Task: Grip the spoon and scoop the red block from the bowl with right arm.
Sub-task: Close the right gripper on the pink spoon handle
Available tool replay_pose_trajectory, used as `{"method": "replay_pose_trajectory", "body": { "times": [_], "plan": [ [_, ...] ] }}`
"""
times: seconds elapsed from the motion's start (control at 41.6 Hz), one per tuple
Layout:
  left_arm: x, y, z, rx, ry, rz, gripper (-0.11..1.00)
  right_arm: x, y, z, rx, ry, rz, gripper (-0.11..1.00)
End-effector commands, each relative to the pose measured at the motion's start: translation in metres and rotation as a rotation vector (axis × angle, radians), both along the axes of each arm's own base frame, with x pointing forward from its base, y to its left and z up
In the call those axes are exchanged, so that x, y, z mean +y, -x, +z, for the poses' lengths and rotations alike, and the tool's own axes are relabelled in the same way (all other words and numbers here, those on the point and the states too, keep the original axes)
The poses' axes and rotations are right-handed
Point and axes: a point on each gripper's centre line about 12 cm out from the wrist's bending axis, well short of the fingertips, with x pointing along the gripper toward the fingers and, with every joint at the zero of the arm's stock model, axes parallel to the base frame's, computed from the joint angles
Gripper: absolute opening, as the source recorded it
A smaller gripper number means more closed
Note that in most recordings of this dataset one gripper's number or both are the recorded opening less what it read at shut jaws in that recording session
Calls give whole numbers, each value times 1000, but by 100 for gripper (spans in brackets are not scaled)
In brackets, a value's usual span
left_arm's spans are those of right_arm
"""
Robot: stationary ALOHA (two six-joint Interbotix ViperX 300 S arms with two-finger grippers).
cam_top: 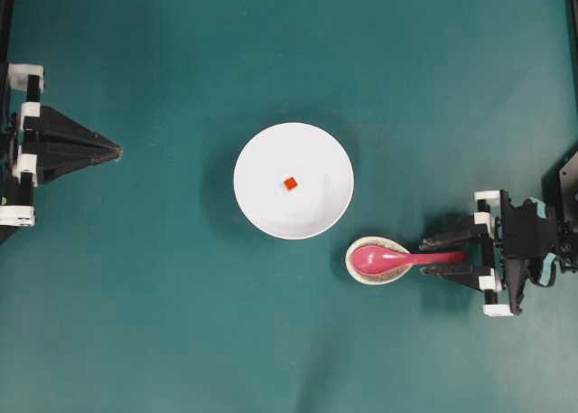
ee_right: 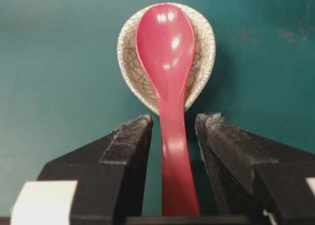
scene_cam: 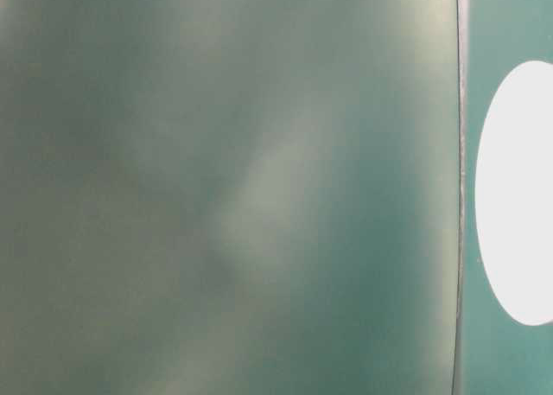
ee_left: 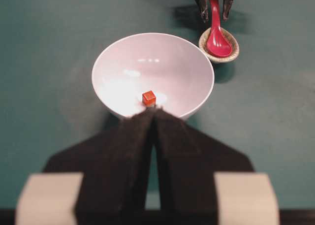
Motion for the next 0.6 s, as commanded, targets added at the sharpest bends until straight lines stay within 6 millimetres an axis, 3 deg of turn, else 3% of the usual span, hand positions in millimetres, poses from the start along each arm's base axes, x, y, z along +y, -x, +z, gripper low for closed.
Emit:
{"method": "replay_pose_trajectory", "body": {
  "times": [0.0, 0.577],
  "plan": [
    [1, -2, 5, -14, -3, 2, 0, 2, -2, 3, -14, -7, 0, 48],
    [1, -2, 5, -14, -2, 3, 0, 2, -2, 3, -14, -7, 0, 28]
  ]
}}
